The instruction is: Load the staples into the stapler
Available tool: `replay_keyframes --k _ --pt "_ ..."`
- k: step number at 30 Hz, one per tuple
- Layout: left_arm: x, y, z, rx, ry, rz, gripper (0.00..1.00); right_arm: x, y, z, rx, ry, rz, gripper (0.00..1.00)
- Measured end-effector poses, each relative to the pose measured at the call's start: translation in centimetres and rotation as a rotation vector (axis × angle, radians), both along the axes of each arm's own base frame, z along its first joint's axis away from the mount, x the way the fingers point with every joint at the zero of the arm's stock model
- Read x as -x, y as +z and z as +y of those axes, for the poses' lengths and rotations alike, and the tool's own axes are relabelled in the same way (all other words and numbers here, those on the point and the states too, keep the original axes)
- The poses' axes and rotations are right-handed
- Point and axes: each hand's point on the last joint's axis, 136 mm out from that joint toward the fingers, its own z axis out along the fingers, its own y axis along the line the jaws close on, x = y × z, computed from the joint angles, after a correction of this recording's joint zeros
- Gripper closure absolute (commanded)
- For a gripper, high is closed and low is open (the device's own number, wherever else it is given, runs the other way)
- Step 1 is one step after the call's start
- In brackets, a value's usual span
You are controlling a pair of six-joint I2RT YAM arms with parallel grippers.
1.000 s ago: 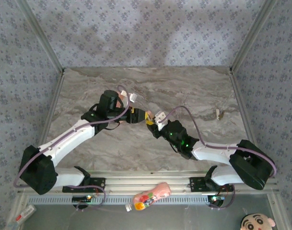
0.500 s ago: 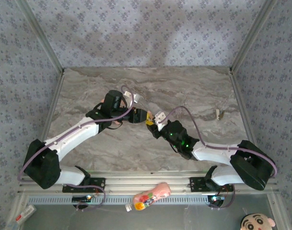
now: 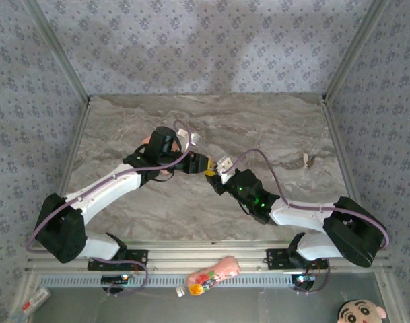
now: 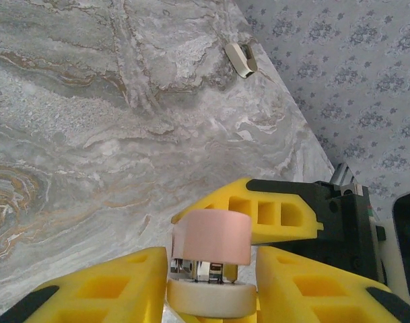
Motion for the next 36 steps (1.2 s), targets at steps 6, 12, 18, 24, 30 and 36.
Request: replay_keyframes --k 6,12,18,24,30,36 --pt "-0.2 -0.3 -0.2 -0.010 -0.007 -0.001 0.71 0.0 -0.1 -0.1 0.005 -0.005 0.002 0.72" --pt "-0.2 -0.5 -0.3 -0.014 -0.011 -0.001 0.75 -0.1 -0.4 -0.2 0.014 -0.011 0.008 0.72" --pt "-0.2 -0.5 -0.3 -0.016 -0.013 -0.004 0.84 -0.1 -0.4 -0.3 0.015 -0.015 0.008 0.68" --pt "-0.2 -0.7 0.0 -0.045 -0.019 -0.039 0.89 -0.1 -0.5 -0.5 0.018 -0.018 0.022 0.49" --pt "-0.3 0.3 1.0 -0.083 -0.022 -0.171 0.90 -0.1 1.2 -1.6 -0.065 0.026 0.068 0.39" --pt "0.6 0.3 1.8 -0.092 -0.072 -0.313 0.92 -0.6 3.4 -3.8 -0.229 0.086 0.167 0.37"
